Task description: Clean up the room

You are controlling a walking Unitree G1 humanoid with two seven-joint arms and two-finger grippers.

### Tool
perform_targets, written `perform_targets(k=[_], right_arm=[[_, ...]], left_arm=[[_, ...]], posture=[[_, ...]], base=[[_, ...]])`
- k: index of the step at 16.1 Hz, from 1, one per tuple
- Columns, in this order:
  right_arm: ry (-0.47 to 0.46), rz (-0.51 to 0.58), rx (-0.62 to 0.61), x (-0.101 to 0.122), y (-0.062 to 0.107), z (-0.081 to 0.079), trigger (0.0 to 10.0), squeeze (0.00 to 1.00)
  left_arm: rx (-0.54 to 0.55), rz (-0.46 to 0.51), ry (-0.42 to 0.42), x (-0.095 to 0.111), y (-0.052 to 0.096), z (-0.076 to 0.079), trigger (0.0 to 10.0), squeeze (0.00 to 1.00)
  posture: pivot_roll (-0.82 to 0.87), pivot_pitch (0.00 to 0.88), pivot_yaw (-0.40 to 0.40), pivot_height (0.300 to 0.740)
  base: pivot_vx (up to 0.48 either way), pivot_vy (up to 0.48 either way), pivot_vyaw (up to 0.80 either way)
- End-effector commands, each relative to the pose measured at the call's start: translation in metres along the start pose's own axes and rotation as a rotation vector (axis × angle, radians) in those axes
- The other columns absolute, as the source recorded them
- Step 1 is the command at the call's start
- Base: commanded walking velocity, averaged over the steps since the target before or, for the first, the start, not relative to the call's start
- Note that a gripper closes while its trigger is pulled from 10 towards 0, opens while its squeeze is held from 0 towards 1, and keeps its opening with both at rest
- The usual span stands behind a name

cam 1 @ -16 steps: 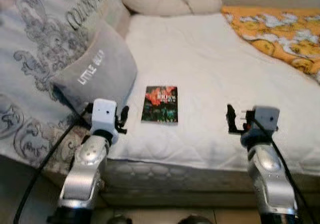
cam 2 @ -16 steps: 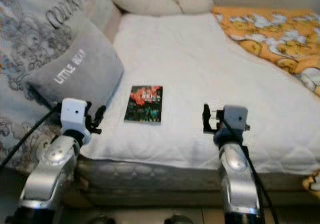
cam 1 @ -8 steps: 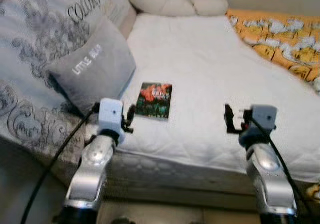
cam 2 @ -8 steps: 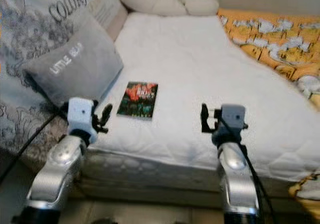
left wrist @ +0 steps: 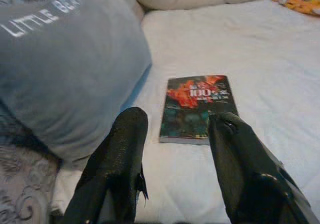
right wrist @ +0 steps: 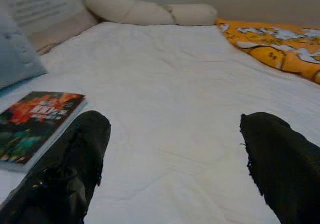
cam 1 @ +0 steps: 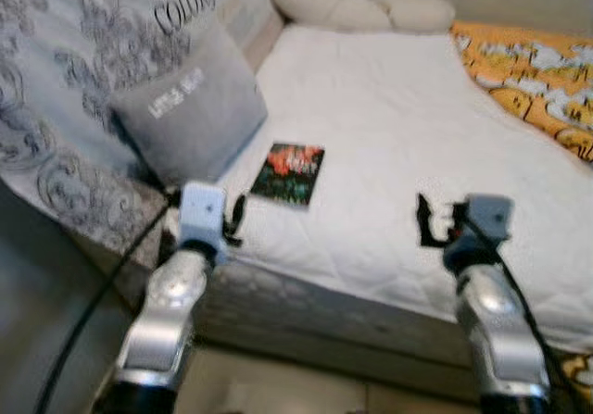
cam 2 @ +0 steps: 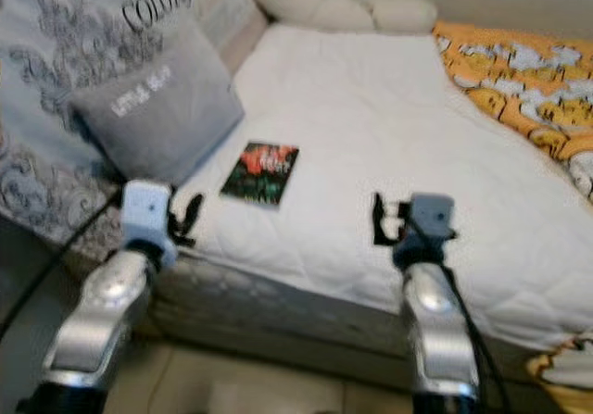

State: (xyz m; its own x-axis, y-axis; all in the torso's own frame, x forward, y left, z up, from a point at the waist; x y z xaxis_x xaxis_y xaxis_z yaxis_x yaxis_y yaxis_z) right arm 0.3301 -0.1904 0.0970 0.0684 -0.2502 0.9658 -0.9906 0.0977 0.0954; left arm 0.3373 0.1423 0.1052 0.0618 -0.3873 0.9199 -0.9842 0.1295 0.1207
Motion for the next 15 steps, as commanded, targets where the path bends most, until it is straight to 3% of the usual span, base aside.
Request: perform_targets(k=[1,5,7,9,11,12,13,15], right_arm=[[0.001,0.005,-0.015,0.004,0.0,0.005,10.0,1.0],[0.008,0.005,-0.024,0.004,0.0,0.007,10.0,1.0],[0.136,0.004,0.073,0.003,-0.002,-0.009,10.0,1.0],[0.061,0.043,0.029,0.007,-0.004,-0.008,10.0,1.0],[0.035,0.015,0.036,0.002,-0.004,-0.008,10.0,1.0],[0.035,0.017,0.026,0.002,-0.004,-0.007,10.0,1.0],[0.036,0.013,0.031,0.001,-0.004,-0.008,10.0,1.0],[0.035,0.016,0.036,0.001,-0.005,-0.01,10.0,1.0]], left_arm=[[-0.008,0.006,0.001,0.003,-0.001,0.003,10.0,0.0],[-0.006,0.004,-0.003,0.002,-0.001,0.002,10.0,0.0],[-0.002,0.003,-0.003,0.002,-0.001,0.0,10.0,0.0],[0.002,0.0,0.001,0.002,-0.001,0.0,10.0,0.0],[0.016,-0.02,0.026,-0.001,0.0,-0.001,10.0,0.0],[0.031,-0.04,0.026,-0.003,0.0,-0.004,10.0,0.13],[0.046,-0.049,0.009,-0.003,-0.001,-0.007,10.0,1.0],[0.036,-0.032,0.046,-0.001,-0.003,-0.006,10.0,1.0]], posture=[[-0.01,0.0,0.003,0.74],[-0.01,0.0,0.003,0.74],[-0.01,0.0,0.002,0.74],[0.0,0.0,-0.001,0.74],[0.0,0.0,-0.006,0.74],[0.01,0.0,-0.011,0.74],[0.01,0.0,-0.012,0.74],[0.0,0.0,-0.006,0.74]], base=[[0.0,-0.315,0.0],[0.0,-0.315,0.0],[0.0,-0.313,0.0],[0.0,-0.317,0.0],[0.0,-0.315,0.0],[0.0,-0.356,0.0],[0.0,-0.364,0.0],[0.0,-0.356,0.0]])
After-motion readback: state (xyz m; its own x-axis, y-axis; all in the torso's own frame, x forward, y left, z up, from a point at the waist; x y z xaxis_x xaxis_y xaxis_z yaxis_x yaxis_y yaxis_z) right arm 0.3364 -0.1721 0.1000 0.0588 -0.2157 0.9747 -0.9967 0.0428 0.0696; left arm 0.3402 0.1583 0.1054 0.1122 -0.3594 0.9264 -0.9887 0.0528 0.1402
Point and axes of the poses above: a point about 5 cm out from each wrist's last joint towards the gripper, its own y axis pointing back from the gripper into the wrist, its own x axis along the axis of the wrist's last joint, z = x × y, the point moved 6 cm from there along -y, pointing out of the wrist towards the gripper, and after that the axes turned 15 degrees about -y, right-handed, at the moved point
